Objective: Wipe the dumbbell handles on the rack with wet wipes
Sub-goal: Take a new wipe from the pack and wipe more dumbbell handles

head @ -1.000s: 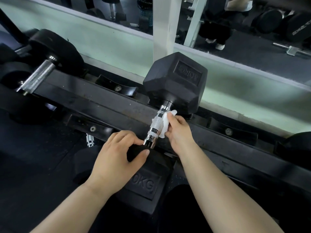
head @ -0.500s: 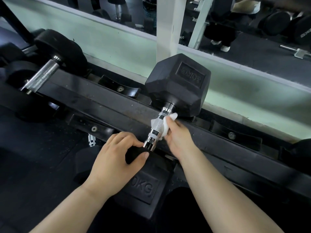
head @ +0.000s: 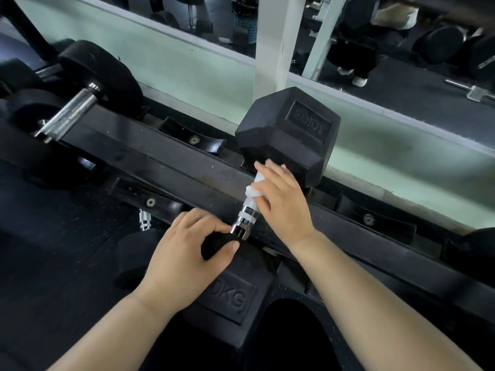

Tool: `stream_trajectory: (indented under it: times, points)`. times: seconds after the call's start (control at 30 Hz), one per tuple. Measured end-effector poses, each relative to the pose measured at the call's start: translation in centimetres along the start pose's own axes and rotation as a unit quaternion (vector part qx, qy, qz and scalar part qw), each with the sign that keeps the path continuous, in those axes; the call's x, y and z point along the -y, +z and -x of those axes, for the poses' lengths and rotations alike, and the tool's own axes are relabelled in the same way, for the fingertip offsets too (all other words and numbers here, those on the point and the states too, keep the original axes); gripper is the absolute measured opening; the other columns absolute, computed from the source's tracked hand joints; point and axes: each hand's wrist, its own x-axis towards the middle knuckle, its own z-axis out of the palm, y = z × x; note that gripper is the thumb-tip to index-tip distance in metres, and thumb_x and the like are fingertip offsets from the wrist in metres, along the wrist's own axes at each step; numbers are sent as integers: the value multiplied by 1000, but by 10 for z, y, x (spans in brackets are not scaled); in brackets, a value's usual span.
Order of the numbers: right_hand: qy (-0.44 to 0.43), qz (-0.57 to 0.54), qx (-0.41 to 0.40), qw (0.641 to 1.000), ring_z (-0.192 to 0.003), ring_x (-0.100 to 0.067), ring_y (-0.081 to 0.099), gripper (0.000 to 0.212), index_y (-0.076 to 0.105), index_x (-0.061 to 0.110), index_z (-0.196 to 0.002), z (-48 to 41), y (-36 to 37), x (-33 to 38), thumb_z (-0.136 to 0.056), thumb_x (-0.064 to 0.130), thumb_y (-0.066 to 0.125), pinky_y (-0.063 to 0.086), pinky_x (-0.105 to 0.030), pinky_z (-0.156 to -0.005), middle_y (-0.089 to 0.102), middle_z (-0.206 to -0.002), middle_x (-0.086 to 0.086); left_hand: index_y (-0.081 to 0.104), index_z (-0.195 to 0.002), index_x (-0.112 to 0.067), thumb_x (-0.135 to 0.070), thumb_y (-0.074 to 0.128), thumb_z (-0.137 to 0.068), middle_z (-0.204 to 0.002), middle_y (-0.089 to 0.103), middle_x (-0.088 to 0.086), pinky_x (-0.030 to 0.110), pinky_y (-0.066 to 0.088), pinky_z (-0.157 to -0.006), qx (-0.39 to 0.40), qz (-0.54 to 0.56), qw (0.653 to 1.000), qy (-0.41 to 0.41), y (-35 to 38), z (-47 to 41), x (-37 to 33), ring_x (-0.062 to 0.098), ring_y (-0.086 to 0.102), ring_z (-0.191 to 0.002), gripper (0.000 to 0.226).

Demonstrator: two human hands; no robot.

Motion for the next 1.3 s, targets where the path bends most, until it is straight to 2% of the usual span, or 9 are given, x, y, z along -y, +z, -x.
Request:
stream_trajectory:
  times: [0.07,0.17,0.33,0.53,0.63,0.83,0.93,1.07,1.3]
  points:
    - [-5,27,-4,1000,-99,-24,55,15,70,8,-73,5,6,1,-77,10,56,39,-34,-92,69,-94,-10,67,-84,-24,-52,46,-70,-88,55,-20,-5,26,-84,-2,1,1000,3,0,-1,0,-9,43,-92,38]
    - [-73,-7,115,991,-93,-24,61,15,71,11,-81,22,4,11,-77,13,57,48,-30,-79,69,-91,-2,68,-83,-20,-48,47,-72,-84,55,-16,-6,25,-84,-6,-10,1000,18,0,-1,0,0,44,-88,36]
    - [-72,63,116,989,-104,-19,56,24,71,5,-90,-11,-7,-5,-81,12,49,30,-15,-99,71,-95,-7,68,-83,-20,-49,46,-72,-86,57,-15,-5,26,-85,-12,-7,1000,15,-1,0,0,0,43,-88,38]
    - [-128,102,305,938,-105,-25,54,26,59,8,-108,-11,-20,21,-94,17,39,37,-28,-80,62,-106,-9,68,-82,-20,-48,46,-72,-82,52,-21,8,31,-70,-23,-12,999,24,-1,-1,1,-1,43,-87,37]
    - [-46,159,281,945,-100,-28,51,24,47,8,-113,-35,-18,15,-96,21,36,31,-32,-67,57,-106,-13,68,-82,-20,-46,45,-74,-84,56,-16,9,32,-70,-26,-5,999,23,-1,-1,2,1,45,-88,36]
    - [-77,78,335,936,-99,-28,53,21,58,6,-101,-19,-7,34,-93,21,45,41,-33,-80,59,-99,-14,68,-87,-19,-44,41,-78,-86,54,-20,7,38,-70,-32,11,999,25,-1,-1,2,1,45,-91,38]
    - [-62,-57,179,980,-105,-18,52,13,72,5,-78,-6,-9,29,-76,15,63,34,-24,-97,66,-99,-8,61,-111,-15,-42,41,-80,-107,50,-16,4,33,-82,-53,16,998,15,-2,0,-1,-4,40,-102,45]
    - [104,-179,106,973,-91,6,41,9,73,6,-84,3,-30,35,-77,8,69,27,2,-82,49,-87,20,34,-139,-19,-28,62,-85,-127,30,-18,8,19,-98,-37,55,997,-30,-5,-9,-7,-9,24,-119,61]
    - [213,-275,52,936,-87,17,51,29,57,36,-100,18,-29,52,-87,10,57,37,0,-78,55,-95,24,71,-89,-12,-21,67,-81,-81,67,2,25,37,-68,12,14,993,-117,-21,-52,3,19,60,-80,13]
